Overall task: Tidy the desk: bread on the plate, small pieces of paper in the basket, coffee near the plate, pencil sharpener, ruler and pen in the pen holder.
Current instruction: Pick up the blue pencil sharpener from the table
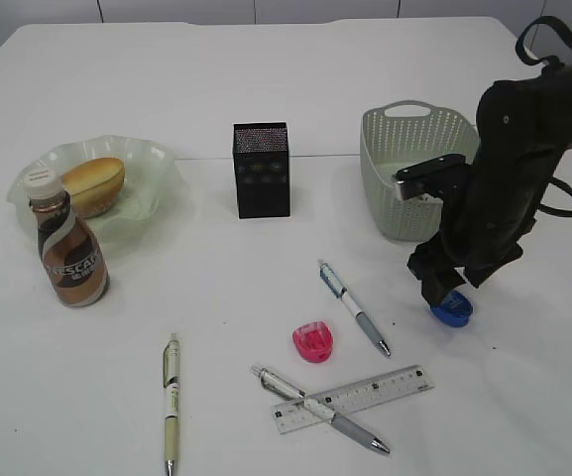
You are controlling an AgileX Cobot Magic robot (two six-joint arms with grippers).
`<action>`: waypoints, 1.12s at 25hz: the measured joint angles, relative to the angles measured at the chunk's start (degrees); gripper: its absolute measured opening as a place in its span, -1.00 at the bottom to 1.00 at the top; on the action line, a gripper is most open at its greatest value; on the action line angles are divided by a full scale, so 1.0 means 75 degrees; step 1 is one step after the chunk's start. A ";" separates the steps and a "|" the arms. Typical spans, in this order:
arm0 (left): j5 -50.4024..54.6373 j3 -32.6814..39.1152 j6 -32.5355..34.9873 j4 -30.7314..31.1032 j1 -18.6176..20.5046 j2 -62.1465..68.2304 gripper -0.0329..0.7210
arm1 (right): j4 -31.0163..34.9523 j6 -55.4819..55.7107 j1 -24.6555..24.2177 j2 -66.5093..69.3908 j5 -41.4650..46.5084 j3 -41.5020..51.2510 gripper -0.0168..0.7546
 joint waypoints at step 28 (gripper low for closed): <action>0.0121 0.0000 0.0000 0.0000 0.0000 0.0000 0.12 | 0.0019 0.0003 0.0000 0.0436 -0.0002 0.0000 0.20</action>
